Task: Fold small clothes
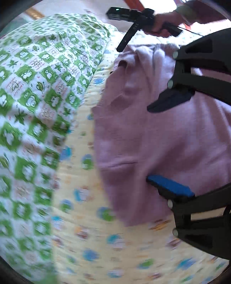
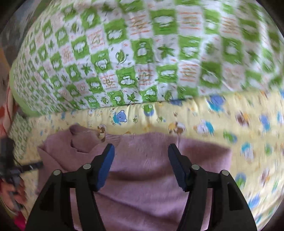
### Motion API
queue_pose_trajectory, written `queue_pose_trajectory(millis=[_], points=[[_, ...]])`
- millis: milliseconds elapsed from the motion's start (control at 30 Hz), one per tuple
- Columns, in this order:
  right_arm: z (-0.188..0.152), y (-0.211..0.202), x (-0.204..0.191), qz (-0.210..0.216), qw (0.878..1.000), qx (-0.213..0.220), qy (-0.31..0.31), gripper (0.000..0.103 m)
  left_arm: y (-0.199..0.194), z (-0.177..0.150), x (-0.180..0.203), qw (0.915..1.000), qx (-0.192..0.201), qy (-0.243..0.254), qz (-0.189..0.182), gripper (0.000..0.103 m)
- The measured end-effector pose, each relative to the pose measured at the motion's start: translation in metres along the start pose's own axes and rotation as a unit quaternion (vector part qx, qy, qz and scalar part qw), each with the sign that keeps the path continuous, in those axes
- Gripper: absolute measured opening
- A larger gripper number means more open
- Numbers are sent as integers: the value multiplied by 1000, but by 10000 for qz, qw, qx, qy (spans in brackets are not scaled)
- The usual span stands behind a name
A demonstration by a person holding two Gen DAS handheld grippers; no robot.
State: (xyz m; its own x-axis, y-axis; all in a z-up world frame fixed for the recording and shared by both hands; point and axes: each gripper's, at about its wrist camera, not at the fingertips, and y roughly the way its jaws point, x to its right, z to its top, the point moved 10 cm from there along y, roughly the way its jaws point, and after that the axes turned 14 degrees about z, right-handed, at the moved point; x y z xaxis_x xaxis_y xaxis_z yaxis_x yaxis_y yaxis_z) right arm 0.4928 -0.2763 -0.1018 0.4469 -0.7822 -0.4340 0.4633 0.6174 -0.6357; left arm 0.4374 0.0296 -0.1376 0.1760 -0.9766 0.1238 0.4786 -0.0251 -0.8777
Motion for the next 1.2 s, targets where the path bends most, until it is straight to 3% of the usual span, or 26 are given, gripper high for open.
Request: queue_pose_trajectory(millis=[67,233,333,367,400,433,467,500,533,600,700,767,833,900,1033,1100,1200], points=[[5,16,4,-36,9989,-337,-334,69,5,20,0,9994,106,282,161,79],[13,49,5,109,9889,-1041,-1058,75,46,50,13,9925,-214,1095,507,82],[3,72,5,134,9749,-1662,-1472,76,76,54,20,9779,-363,1775,1047,83],[-3,78,5,92,9695,-1855,-1601,71,82,53,24,9733,-360,1958,1144,82],[-10,84,6,3,9623,-2041,-1800,64,84,53,27,9710,-306,2063,1165,75],[-13,87,3,-2,9581,-2097,-1952,40,83,53,31,9703,-278,2128,1113,68],[-14,88,-2,60,9569,-2089,-2017,8,81,53,35,9711,-272,2148,1007,47],[-13,87,-4,36,9579,-2053,-2007,6,76,55,40,9731,-277,2122,852,19],[-9,85,-5,-29,9596,-1967,-2012,6,73,56,43,9742,-286,2104,763,8],[6,75,-5,-203,9671,-1574,-1989,6,67,64,47,9747,-131,2080,801,8],[36,54,10,-320,9865,-816,-1380,5,76,70,43,9773,-61,1884,964,8],[34,58,22,-464,9894,-753,-1155,5,84,69,41,9805,-39,1696,994,8],[16,72,30,-692,9858,-1009,-1152,5,86,71,43,9832,19,1513,1025,8],[8,78,34,-793,9860,-1020,-1058,5,79,72,39,9858,17,1359,989,16],[18,51,24,-531,9955,-546,-564,10,52,74,28,9888,140,1144,945,23],[20,25,17,-505,9970,-346,-479,15,31,65,20,9919,199,930,846,34],[11,-15,-5,-278,9993,-31,-251,44,-1,38,8,9949,268,675,701,48]])
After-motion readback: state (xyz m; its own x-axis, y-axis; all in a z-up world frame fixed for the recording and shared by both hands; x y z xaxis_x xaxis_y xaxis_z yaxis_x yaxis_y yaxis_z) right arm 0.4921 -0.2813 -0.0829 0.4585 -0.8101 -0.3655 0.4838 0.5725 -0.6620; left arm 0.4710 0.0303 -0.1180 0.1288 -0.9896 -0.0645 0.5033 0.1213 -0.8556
